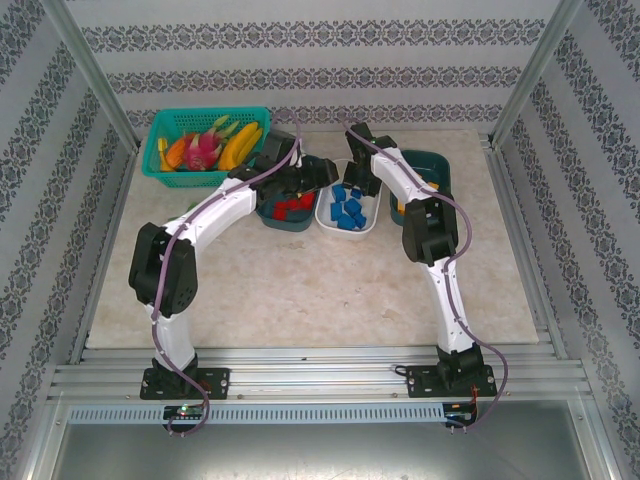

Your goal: Sort the legos into containers by color

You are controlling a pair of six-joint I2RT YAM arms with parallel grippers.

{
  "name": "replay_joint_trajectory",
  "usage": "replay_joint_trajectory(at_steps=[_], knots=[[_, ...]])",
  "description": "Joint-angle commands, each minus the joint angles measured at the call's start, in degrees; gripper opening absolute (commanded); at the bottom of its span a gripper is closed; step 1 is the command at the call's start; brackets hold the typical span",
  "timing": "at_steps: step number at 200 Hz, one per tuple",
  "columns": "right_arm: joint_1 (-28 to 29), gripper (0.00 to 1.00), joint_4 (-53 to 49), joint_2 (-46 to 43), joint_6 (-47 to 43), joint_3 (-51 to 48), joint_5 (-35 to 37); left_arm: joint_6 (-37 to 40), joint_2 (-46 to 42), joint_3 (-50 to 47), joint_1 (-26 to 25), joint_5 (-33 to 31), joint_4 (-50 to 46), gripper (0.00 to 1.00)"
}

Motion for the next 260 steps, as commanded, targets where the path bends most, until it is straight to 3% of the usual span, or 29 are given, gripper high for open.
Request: replay_joint_trajectory(at_steps=[1,34,57,93,98,103,126,127,130,133,187,210,230,249,260], knots=[[-0.2,0.60,-1.6,-3.0,-0.2,1.3,-0.6,1.4,-0.5,2.3,0.8,1.1,-1.8,0.87],[0.5,0.65,-1.0,-11.6,0.3,-2.6,0.4,1.2,-3.9,0.9,1.2,1.1,-5.3,0.87],[2.1,0.68,1.8,-21.5,-0.2,-10.9,3.0,1.8,-8.7,-1.5,1.3,0.0,-9.0,0.88],[6.5,0.74,11.0,-43.5,-3.2,-35.2,7.6,4.0,-20.1,-10.6,1.4,-2.6,-15.2,0.89],[7.3,0.76,12.1,-46.8,-3.3,-39.0,8.5,4.2,-22.2,-12.6,1.4,-2.7,-15.3,0.91],[8.0,0.76,12.9,-49.8,-3.1,-42.8,8.9,4.3,-24.3,-14.5,1.4,-2.9,-15.5,1.00],[12.4,0.79,15.6,-64.3,-2.9,-59.0,12.9,4.9,-33.5,-22.6,1.6,-4.5,-17.5,1.00],[12.6,0.80,15.7,-64.8,-2.9,-59.6,13.1,4.9,-33.8,-23.0,1.6,-4.6,-17.6,1.00],[13.3,0.95,15.8,-66.7,-3.0,-61.4,13.6,5.1,-34.9,-24.0,1.6,-5.0,-18.1,1.00],[14.0,0.97,15.9,-68.6,-3.0,-63.2,14.0,5.1,-36.1,-24.9,1.7,-5.3,-18.4,1.00],[16.8,0.98,9.0,-92.0,6.5,-85.6,12.5,4.8,-52.7,-35.4,1.7,-16.3,-27.3,1.00],[16.6,0.98,10.6,-96.5,7.0,-88.0,20.7,7.5,-53.4,-35.3,1.7,-26.4,-32.3,1.00],[13.0,0.98,12.5,-92.0,6.3,-87.1,31.6,7.0,-50.8,-34.8,1.8,-42.2,-34.3,1.00],[7.4,0.98,22.9,-87.5,-6.1,-89.4,32.7,18.1,-51.2,-40.7,3.4,-44.1,-21.3,1.00],[4.9,0.98,29.2,-85.5,-12.3,-91.6,34.4,21.9,-51.7,-45.8,3.9,-49.0,-12.7,1.00]])
